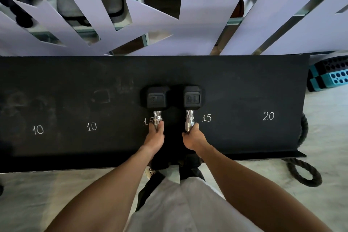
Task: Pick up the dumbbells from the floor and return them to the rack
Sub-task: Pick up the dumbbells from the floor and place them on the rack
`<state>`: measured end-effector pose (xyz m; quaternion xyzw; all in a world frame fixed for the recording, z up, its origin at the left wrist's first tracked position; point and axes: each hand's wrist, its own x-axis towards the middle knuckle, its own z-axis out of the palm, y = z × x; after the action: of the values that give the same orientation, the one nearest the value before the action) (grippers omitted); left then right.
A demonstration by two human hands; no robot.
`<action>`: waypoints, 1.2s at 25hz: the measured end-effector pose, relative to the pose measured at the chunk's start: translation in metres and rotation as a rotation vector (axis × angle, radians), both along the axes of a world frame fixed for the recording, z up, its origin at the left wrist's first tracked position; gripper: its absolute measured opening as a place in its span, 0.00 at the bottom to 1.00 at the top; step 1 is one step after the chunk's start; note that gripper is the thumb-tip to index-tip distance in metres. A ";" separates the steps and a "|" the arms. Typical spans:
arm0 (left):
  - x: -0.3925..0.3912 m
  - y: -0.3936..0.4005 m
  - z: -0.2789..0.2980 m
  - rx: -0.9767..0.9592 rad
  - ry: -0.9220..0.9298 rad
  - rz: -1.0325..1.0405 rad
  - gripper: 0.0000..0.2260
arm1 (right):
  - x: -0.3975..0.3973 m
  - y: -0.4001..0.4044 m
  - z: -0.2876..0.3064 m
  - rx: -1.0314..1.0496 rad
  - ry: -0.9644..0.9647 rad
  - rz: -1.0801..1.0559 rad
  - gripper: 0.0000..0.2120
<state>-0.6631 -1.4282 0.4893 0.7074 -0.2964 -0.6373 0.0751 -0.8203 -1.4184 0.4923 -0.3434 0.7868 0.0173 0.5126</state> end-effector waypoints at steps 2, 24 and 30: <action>0.005 -0.004 0.000 0.022 0.015 -0.056 0.31 | -0.005 -0.009 0.002 0.043 -0.010 0.019 0.22; 0.034 -0.001 0.018 -0.129 -0.408 -0.692 0.13 | -0.021 0.058 0.017 -0.321 -0.042 -0.217 0.12; 0.014 0.013 0.041 -0.216 -0.262 -0.820 0.09 | -0.040 0.124 0.029 -0.204 -0.005 -0.382 0.09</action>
<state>-0.6489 -1.4151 0.5302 0.5941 -0.6245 -0.4846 -0.1487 -0.8600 -1.2941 0.5214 -0.2383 0.8340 -0.1606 0.4709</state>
